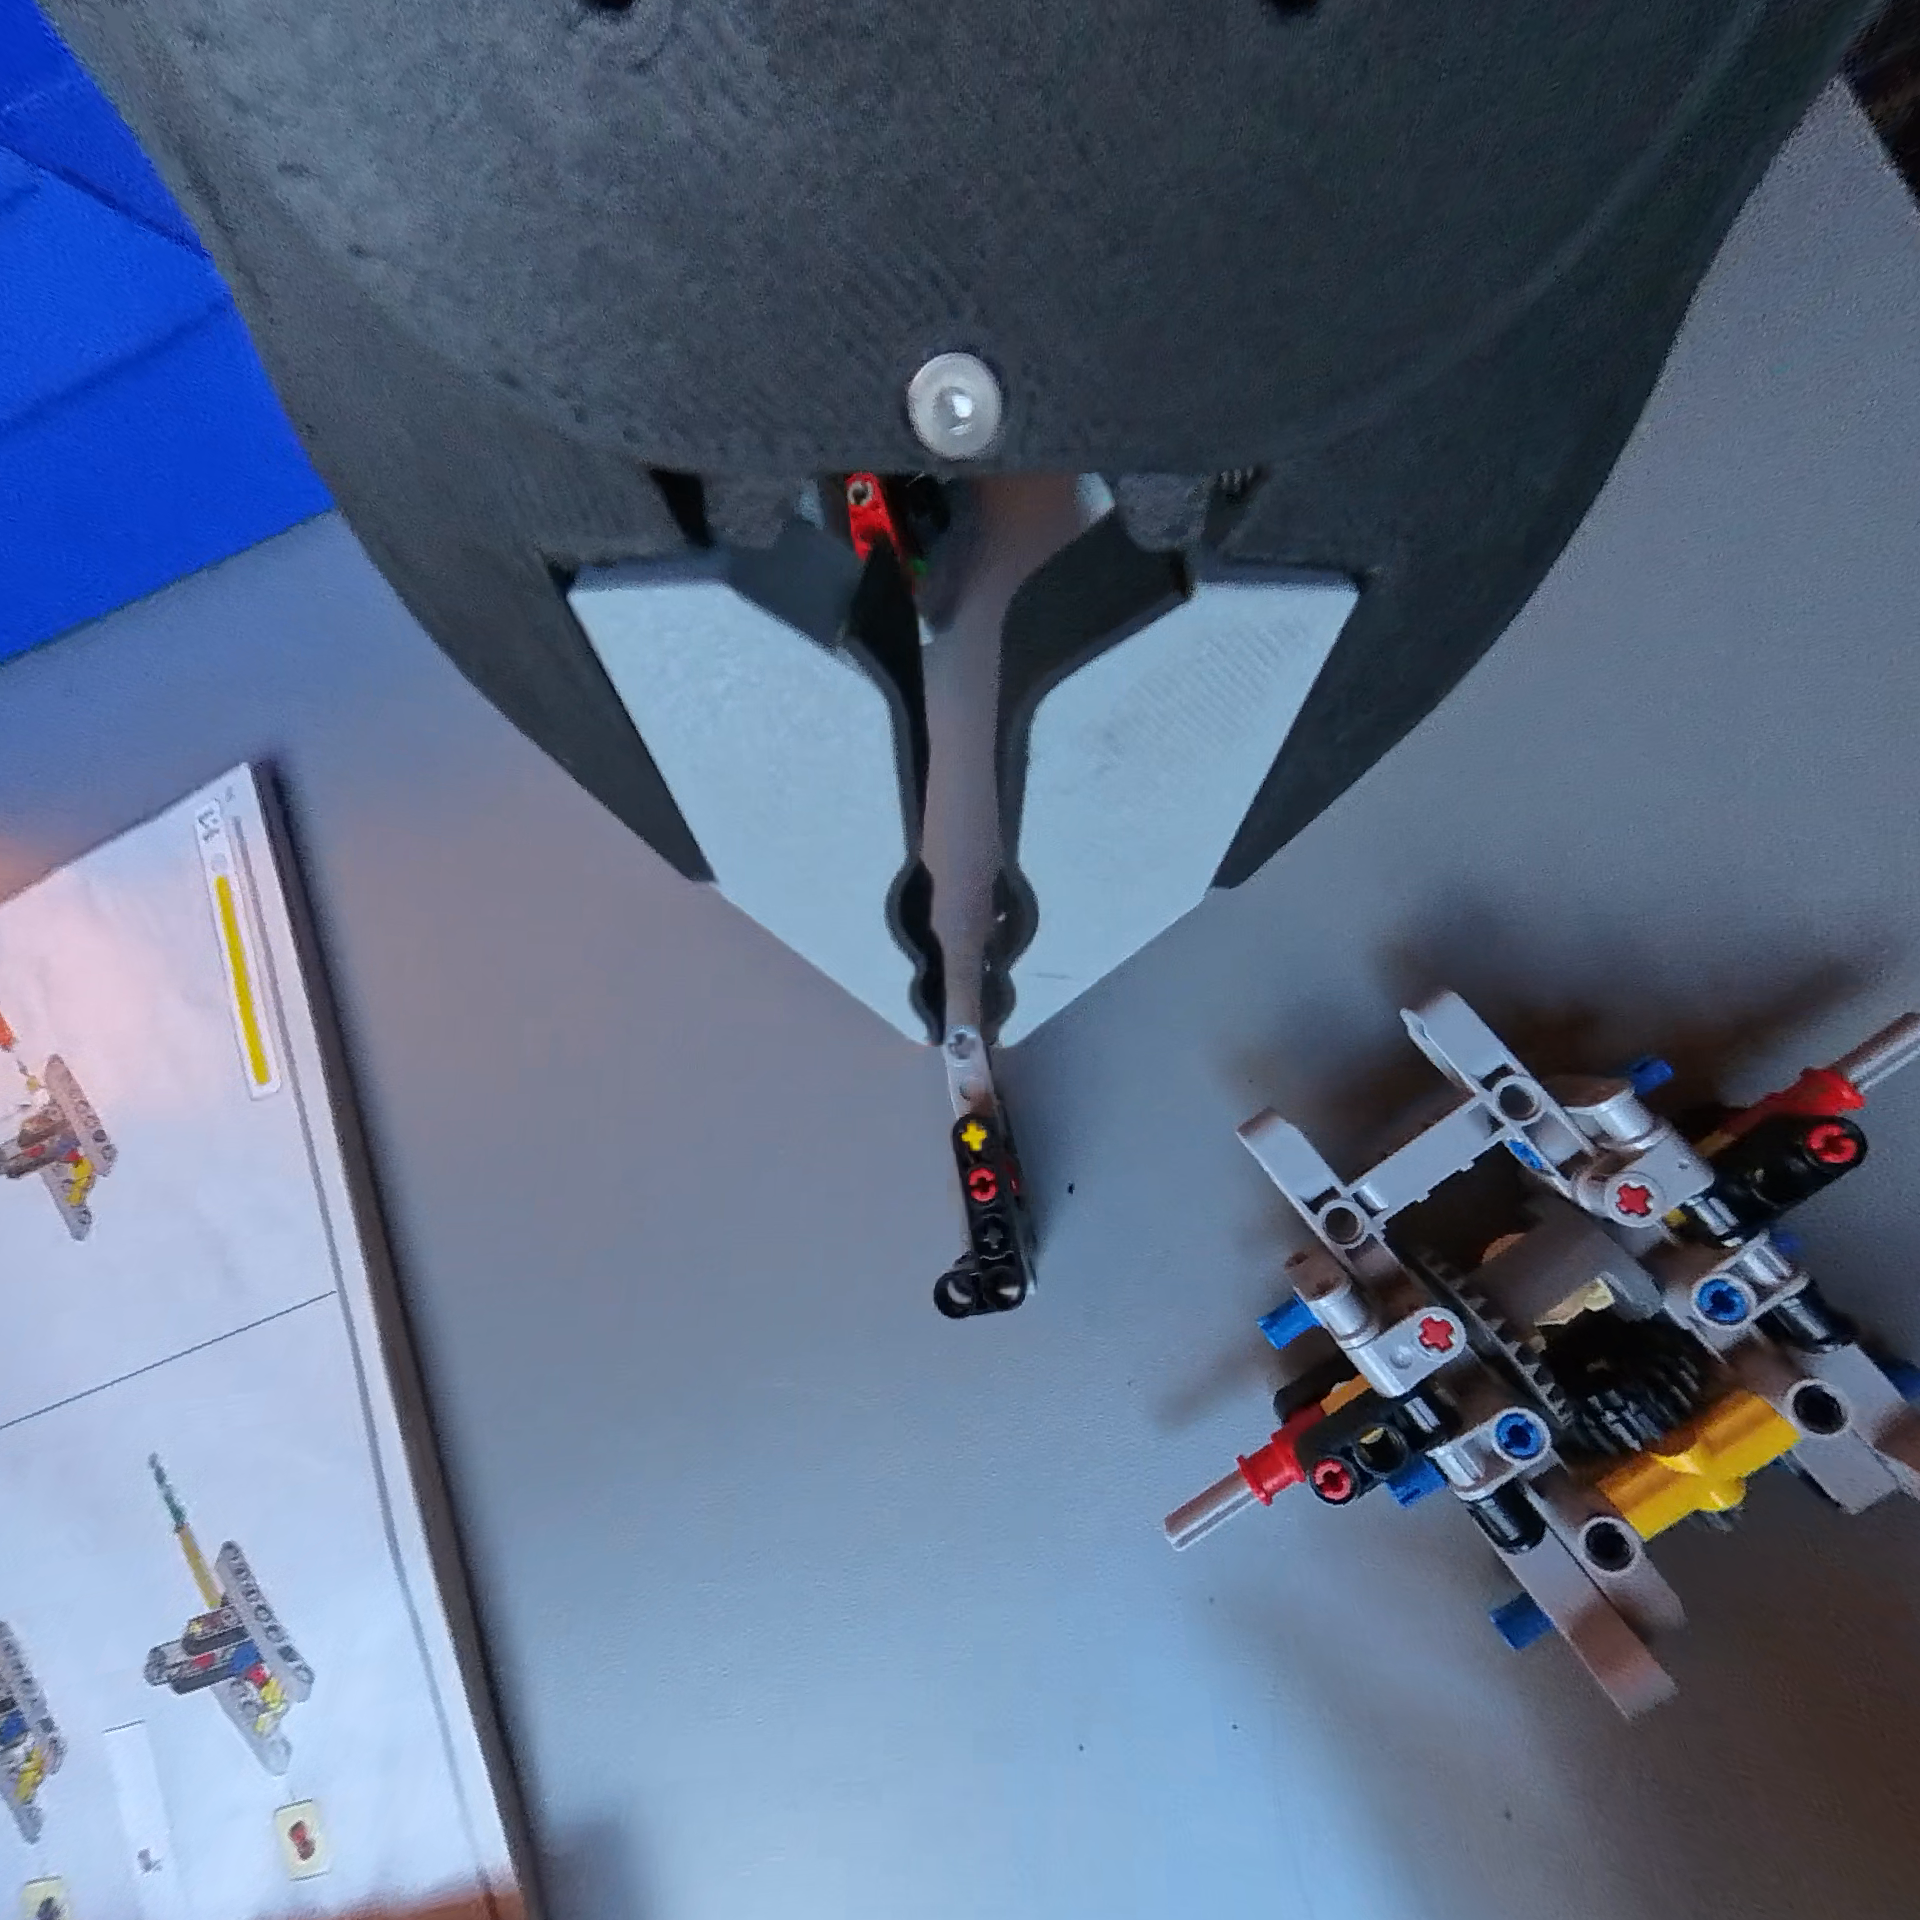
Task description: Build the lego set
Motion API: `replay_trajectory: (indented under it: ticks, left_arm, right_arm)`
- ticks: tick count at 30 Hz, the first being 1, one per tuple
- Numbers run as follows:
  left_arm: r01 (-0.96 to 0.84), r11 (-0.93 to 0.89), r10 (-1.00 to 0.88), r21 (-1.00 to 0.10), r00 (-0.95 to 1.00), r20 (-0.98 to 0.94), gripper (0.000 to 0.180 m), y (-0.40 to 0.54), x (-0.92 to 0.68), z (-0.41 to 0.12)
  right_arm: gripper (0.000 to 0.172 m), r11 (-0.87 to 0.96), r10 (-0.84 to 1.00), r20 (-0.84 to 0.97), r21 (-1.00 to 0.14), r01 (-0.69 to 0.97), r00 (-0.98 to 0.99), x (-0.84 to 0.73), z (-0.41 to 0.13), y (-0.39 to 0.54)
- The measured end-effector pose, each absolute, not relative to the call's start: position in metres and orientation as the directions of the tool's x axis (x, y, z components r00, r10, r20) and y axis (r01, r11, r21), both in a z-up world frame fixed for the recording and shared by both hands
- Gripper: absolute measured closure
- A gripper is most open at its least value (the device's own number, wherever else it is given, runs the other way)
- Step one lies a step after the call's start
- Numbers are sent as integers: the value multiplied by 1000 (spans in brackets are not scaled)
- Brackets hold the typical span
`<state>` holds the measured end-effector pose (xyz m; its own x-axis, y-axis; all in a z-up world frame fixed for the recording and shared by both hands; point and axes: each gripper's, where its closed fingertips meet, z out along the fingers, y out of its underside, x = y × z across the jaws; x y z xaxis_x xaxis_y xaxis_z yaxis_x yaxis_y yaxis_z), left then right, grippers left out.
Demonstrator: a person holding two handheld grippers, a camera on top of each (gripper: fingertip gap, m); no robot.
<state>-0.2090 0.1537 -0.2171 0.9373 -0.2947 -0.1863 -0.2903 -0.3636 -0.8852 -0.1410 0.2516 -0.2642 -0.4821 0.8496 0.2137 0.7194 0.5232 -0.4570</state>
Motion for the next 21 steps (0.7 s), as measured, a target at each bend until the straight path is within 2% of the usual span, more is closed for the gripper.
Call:
replay_trajectory:
  ticks: [5,11,17,21]
  left_arm:
    - [-298,-364,-297,-882,935,-194,157,154,-208,-218]
    - [-375,-346,-303,-860,912,-276,147,160,-207,-218]
    - [-564,-348,-276,-749,825,-493,135,171,-216,-215]
    - [-658,-326,-286,-679,753,-592,125,184,-216,-211]
  right_arm:
    - [169,496,861,136,-435,752,-490,-142,-260,248]
    - [170,352,904,-71,-439,827,-423,-154,-236,235]
    - [170,191,861,-381,-371,909,-337,-166,-214,213]
    - [172,141,815,-496,-330,933,-299,-173,-204,203]
